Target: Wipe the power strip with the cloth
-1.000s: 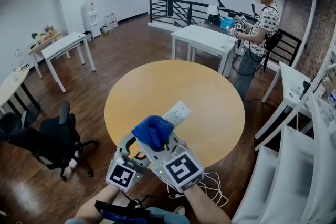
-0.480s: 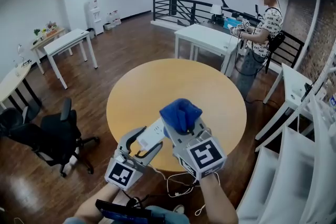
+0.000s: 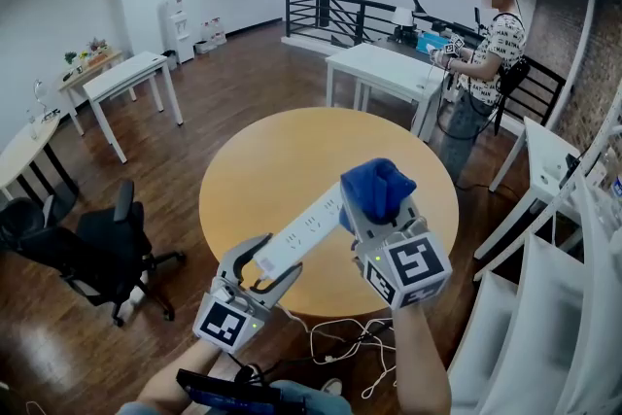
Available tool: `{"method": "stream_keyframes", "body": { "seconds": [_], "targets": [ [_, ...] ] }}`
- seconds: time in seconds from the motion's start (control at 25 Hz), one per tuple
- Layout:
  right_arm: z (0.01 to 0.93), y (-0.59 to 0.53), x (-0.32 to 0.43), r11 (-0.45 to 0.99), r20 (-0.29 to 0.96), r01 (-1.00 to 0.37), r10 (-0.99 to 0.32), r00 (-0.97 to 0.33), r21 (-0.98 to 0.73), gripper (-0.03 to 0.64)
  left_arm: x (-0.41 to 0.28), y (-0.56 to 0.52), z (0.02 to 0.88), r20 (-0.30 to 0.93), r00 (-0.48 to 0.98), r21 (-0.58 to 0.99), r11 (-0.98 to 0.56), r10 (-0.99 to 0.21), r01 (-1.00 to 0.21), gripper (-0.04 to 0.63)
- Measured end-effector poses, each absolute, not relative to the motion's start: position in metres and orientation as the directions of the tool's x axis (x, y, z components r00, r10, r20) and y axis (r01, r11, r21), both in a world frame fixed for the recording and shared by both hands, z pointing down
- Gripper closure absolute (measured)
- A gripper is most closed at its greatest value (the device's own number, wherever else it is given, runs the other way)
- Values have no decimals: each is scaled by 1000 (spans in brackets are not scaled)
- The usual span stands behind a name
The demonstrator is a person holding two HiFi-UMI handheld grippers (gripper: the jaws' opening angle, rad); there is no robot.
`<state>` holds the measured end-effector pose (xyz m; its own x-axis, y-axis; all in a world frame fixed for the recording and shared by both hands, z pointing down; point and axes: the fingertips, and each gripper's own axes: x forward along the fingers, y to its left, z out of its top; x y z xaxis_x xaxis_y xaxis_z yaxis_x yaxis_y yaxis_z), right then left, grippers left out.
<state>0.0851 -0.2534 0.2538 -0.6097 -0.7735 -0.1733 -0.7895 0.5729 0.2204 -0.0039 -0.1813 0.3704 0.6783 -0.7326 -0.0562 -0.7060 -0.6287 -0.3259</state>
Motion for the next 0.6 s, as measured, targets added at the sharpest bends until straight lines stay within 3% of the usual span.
{"method": "stream_keyframes", "body": {
  "seconds": [0.6],
  "targets": [
    [245, -272, 110, 505, -175, -833, -820, -544, 224, 563, -1, -179, 374, -47, 685, -341, -633, -727, -695, 316]
  ]
}}
